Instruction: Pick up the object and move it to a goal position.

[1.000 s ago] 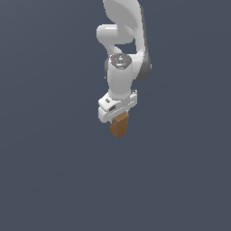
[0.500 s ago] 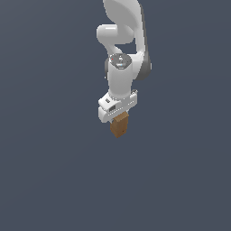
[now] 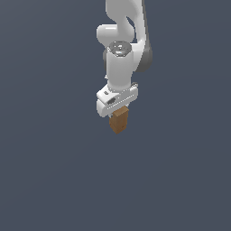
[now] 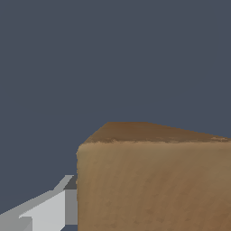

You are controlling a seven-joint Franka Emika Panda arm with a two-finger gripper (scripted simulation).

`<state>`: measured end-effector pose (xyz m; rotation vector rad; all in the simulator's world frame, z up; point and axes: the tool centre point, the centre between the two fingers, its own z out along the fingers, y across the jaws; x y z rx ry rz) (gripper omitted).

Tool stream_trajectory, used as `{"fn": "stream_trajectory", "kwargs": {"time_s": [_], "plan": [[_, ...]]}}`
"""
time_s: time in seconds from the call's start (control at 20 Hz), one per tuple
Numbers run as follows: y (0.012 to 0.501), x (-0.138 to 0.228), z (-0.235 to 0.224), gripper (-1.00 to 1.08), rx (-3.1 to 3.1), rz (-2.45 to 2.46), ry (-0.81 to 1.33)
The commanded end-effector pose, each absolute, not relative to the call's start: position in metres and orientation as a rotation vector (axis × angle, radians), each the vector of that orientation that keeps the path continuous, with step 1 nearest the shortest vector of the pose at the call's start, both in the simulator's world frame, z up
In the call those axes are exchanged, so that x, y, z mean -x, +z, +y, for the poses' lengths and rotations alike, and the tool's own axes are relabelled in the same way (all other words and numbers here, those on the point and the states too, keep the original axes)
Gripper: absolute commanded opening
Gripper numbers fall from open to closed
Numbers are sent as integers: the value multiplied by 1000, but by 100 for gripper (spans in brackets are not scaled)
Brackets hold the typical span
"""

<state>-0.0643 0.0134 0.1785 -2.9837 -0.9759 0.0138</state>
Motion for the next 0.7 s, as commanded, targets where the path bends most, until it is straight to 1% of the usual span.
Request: {"fn": "stream_trajectory", "kwargs": {"time_s": [0.0, 0.65], "plan": [[201, 63, 12, -100, 2986, -977, -1], [331, 74, 4, -100, 2986, -977, -1]]}}
